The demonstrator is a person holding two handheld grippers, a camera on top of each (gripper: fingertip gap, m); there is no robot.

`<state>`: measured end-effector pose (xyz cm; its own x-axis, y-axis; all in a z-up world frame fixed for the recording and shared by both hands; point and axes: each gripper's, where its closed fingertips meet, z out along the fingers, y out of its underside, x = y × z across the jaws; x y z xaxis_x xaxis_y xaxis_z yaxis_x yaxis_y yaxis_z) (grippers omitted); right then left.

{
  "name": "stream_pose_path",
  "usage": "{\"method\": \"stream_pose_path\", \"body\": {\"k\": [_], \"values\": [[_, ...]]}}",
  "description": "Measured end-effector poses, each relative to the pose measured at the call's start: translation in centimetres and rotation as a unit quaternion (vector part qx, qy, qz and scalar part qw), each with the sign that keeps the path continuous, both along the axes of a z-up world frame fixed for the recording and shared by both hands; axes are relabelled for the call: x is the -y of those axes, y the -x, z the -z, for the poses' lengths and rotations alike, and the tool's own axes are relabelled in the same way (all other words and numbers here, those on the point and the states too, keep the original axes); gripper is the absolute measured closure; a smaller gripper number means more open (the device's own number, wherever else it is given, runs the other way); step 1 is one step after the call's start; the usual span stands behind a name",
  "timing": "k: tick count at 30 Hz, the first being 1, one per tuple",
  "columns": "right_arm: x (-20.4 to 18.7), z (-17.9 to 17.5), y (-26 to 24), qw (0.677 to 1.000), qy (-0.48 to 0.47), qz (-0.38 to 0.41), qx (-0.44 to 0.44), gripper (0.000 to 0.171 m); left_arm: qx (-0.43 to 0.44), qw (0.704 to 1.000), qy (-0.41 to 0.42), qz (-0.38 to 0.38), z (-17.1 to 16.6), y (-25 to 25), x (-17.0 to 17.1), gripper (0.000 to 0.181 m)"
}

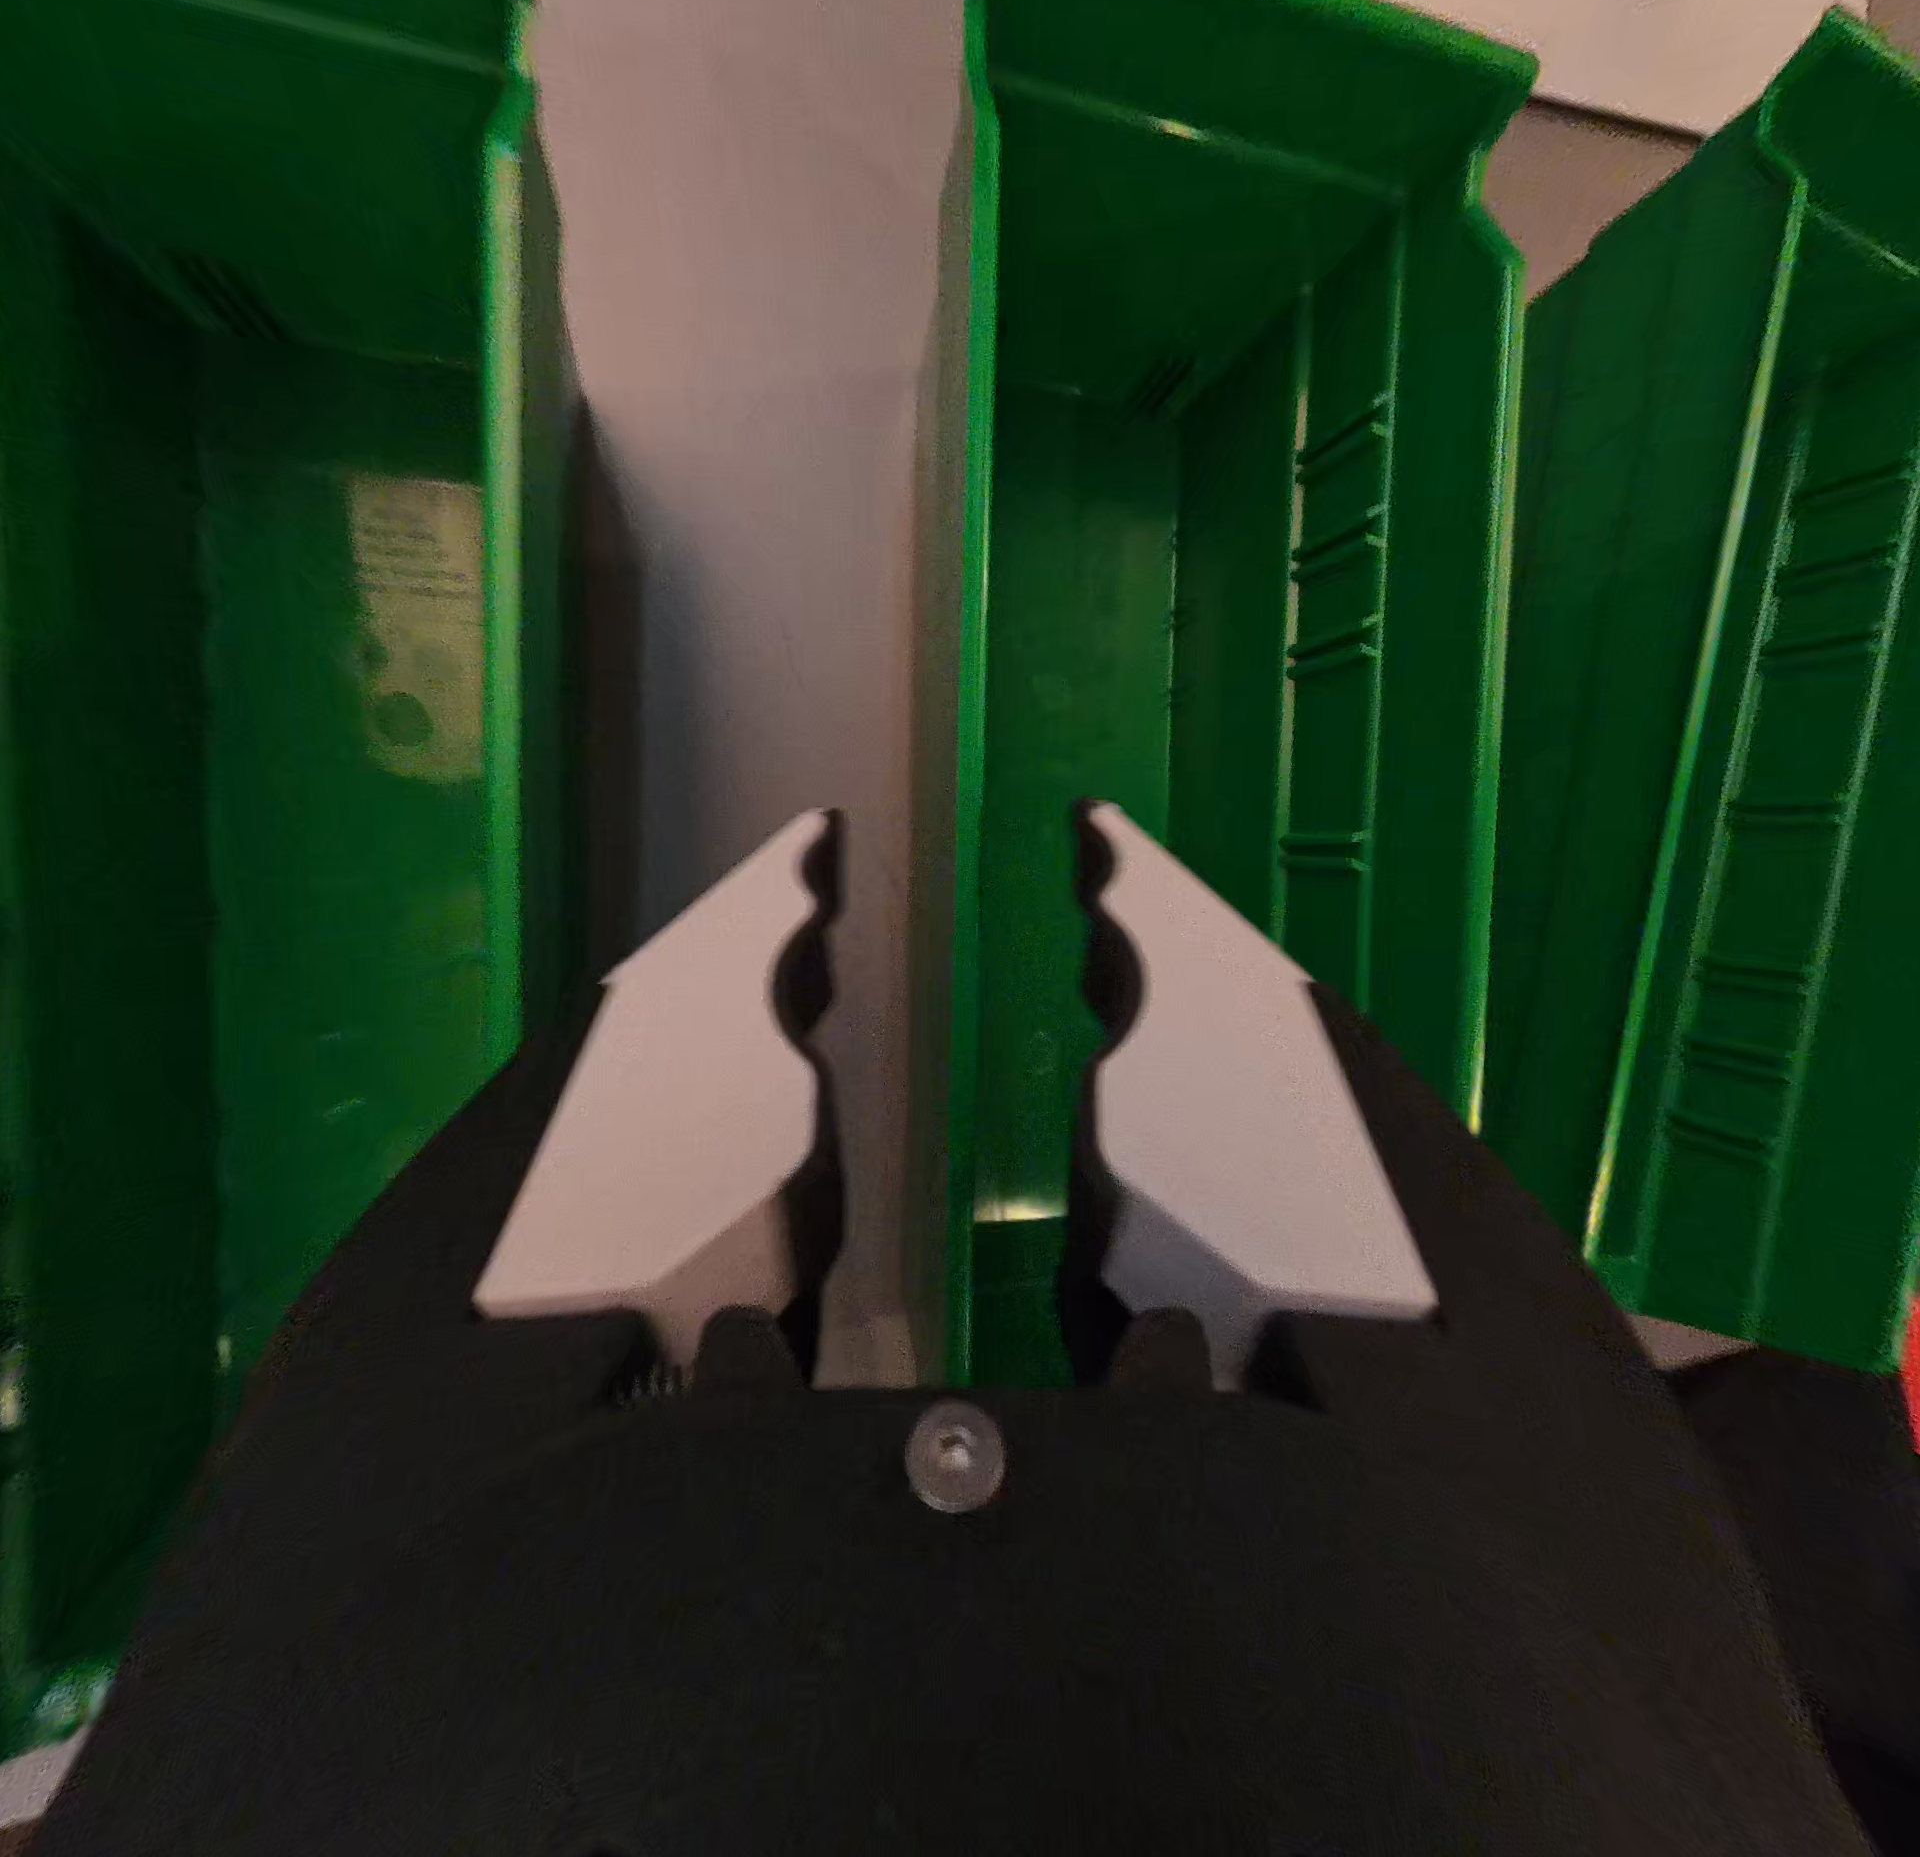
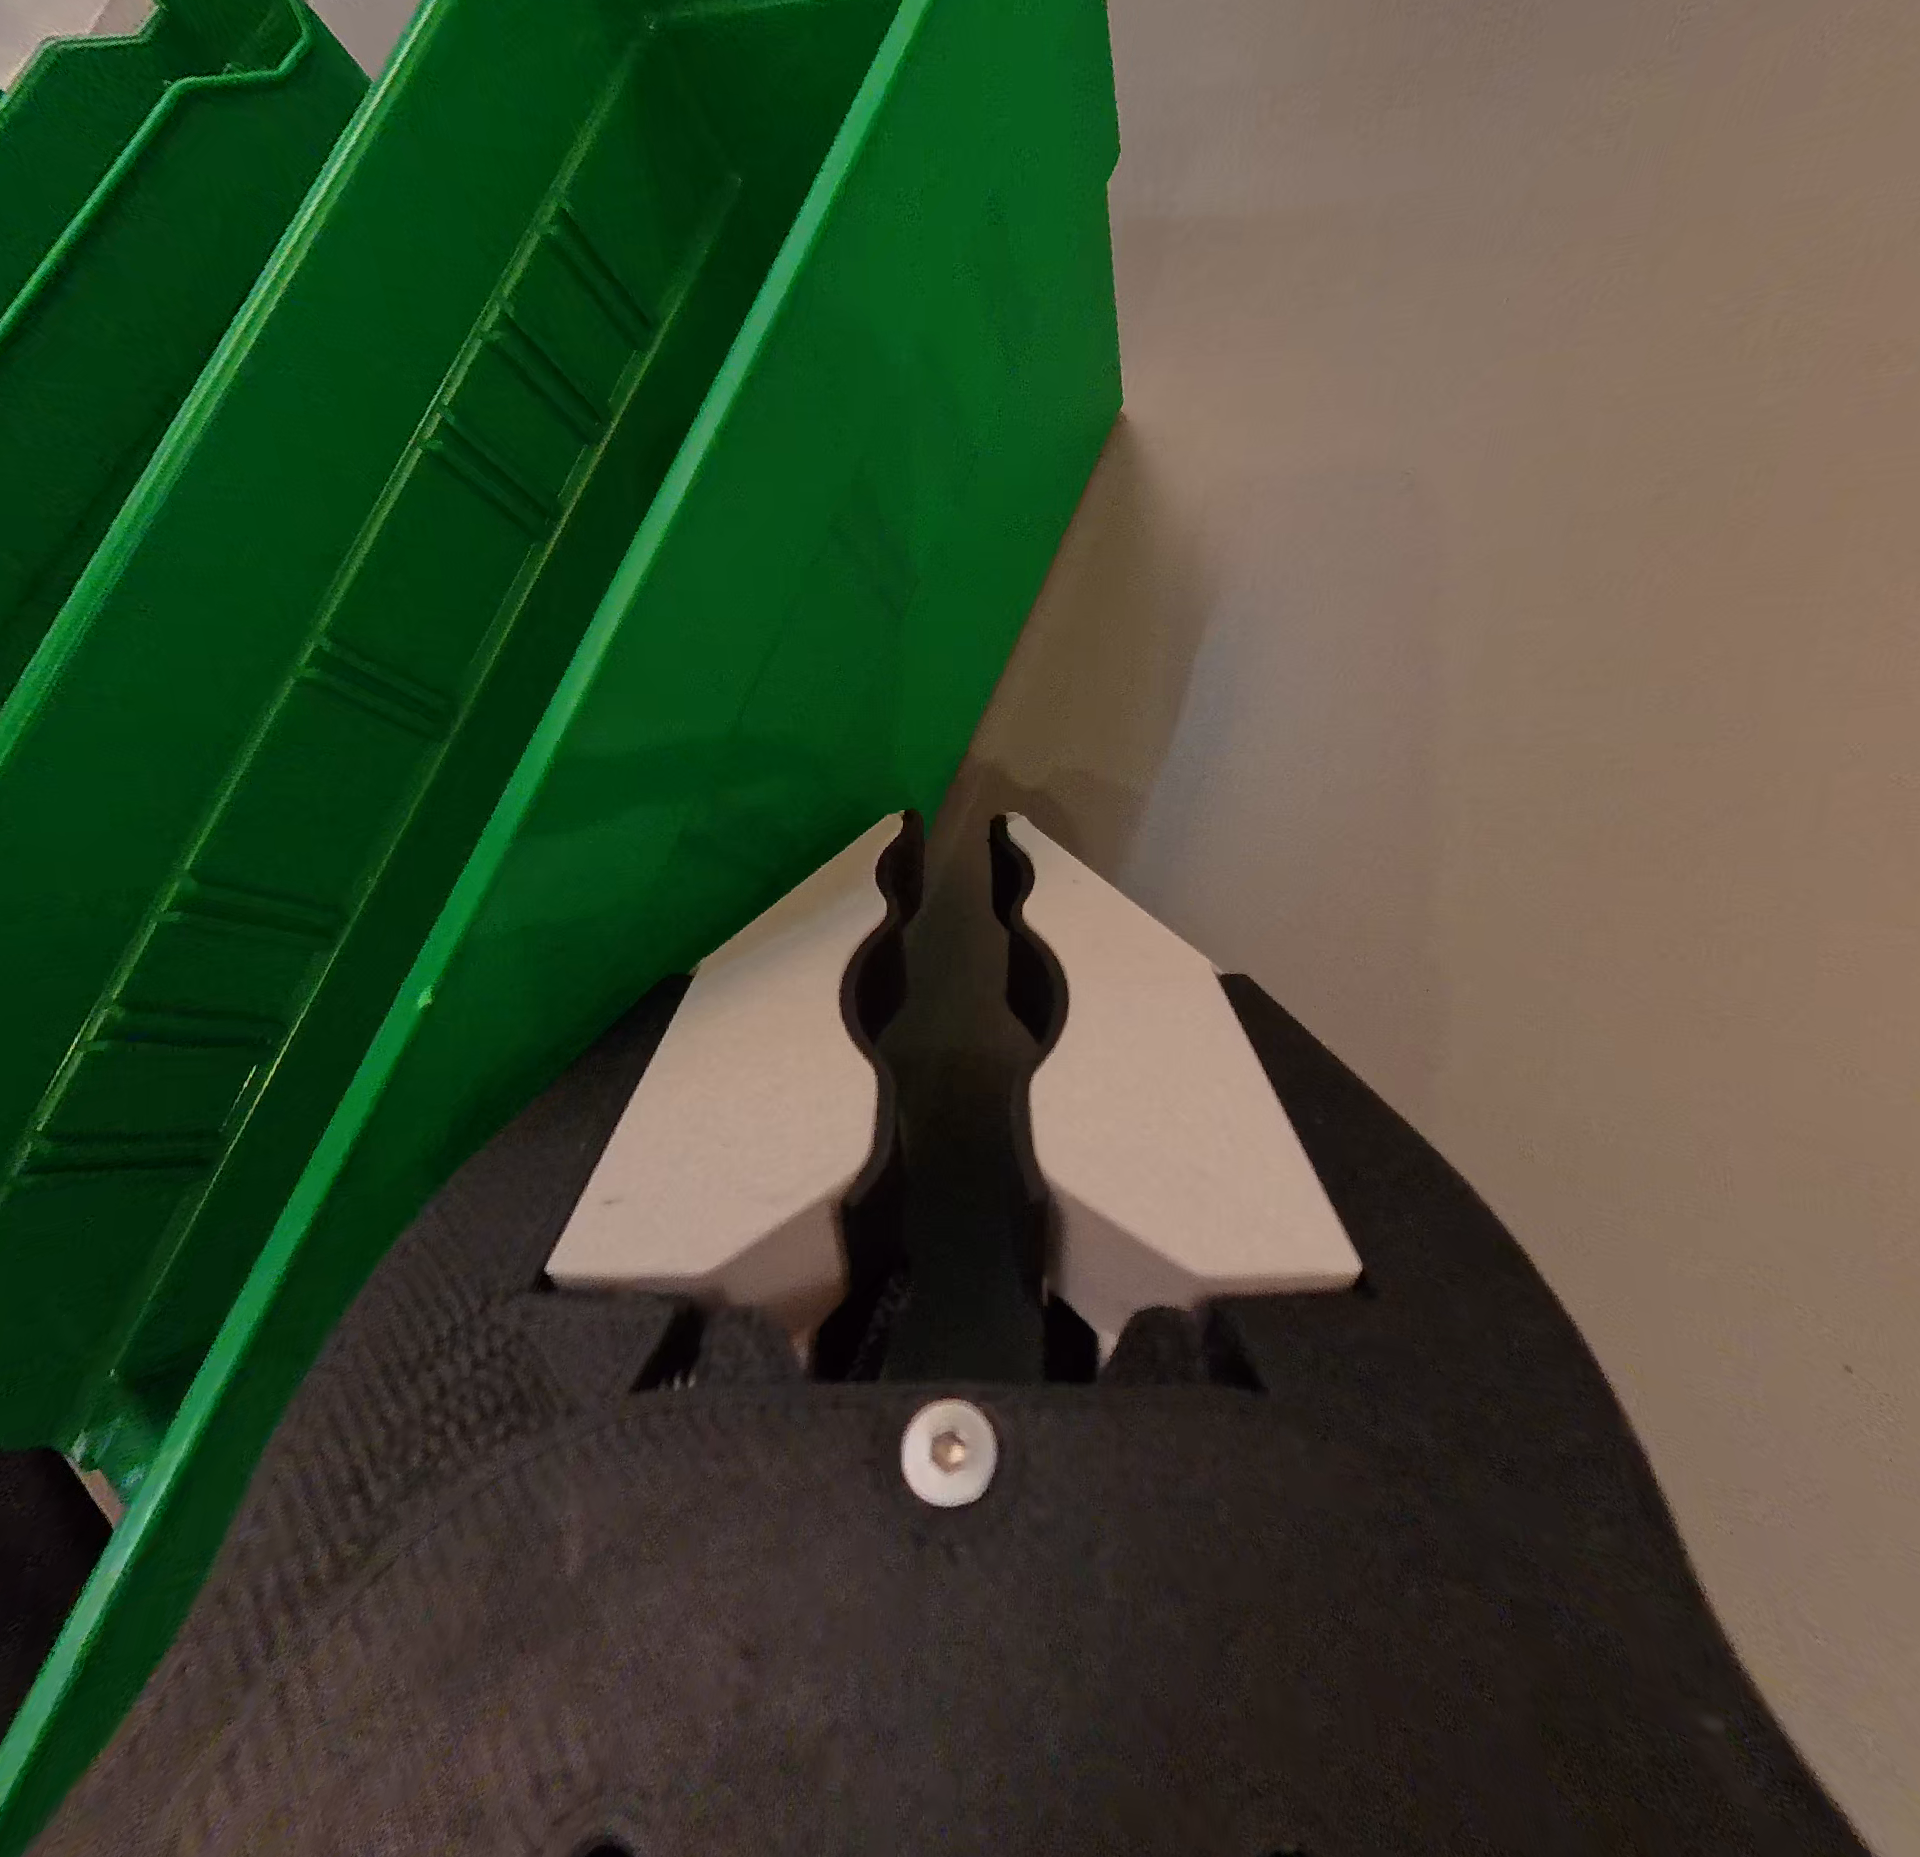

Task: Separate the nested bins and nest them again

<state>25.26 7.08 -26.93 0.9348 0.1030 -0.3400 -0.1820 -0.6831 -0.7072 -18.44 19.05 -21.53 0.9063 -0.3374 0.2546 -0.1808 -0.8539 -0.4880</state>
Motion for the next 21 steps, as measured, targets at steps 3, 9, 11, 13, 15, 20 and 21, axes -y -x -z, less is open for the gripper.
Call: {"method": "stream_pose_path", "body": {"k": [3, 9, 11, 13, 15, 20, 21], "values": [[0.0, 0.0, 0.0, 1.000, 0.000, 0.000, -0.001, 0.159, -0.026, 0.997, -0.072, 0.020, -2.5, -0.5, -0.2, 0.097], [-0.1, 0.0, 0.0, 1.000, 0.000, 0.000, -0.001, 0.160, -0.039, 0.952, -0.175, 0.248, -7.0, -10.5, 5.5, 0.118], [0.0, 0.0, 0.0, 1.000, 0.000, 0.000, 0.000, 0.159, -0.085, 0.941, -0.146, 0.294, -4.9, -12.4, 6.8, 0.116], [0.0, 0.0, 0.1, 1.000, 0.000, -0.001, 0.000, 0.159, -0.133, 0.931, -0.126, 0.315, -2.7, -13.2, 6.9, 0.115], [0.0, 0.0, 0.1, 1.000, 0.000, -0.002, 0.000, 0.159, -0.194, 0.921, -0.114, 0.318, -1.1, -12.9, 6.3, 0.118], [-0.1, 0.0, 0.0, 1.000, -0.001, -0.002, -0.005, 0.160, -0.211, 0.933, -0.054, 0.287, 1.1, -12.7, 6.4, 0.149], [-0.1, 0.0, 0.0, 1.000, -0.001, -0.001, -0.007, 0.160, -0.193, 0.941, -0.034, 0.277, 1.1, -12.9, 6.8, 0.168]]}}
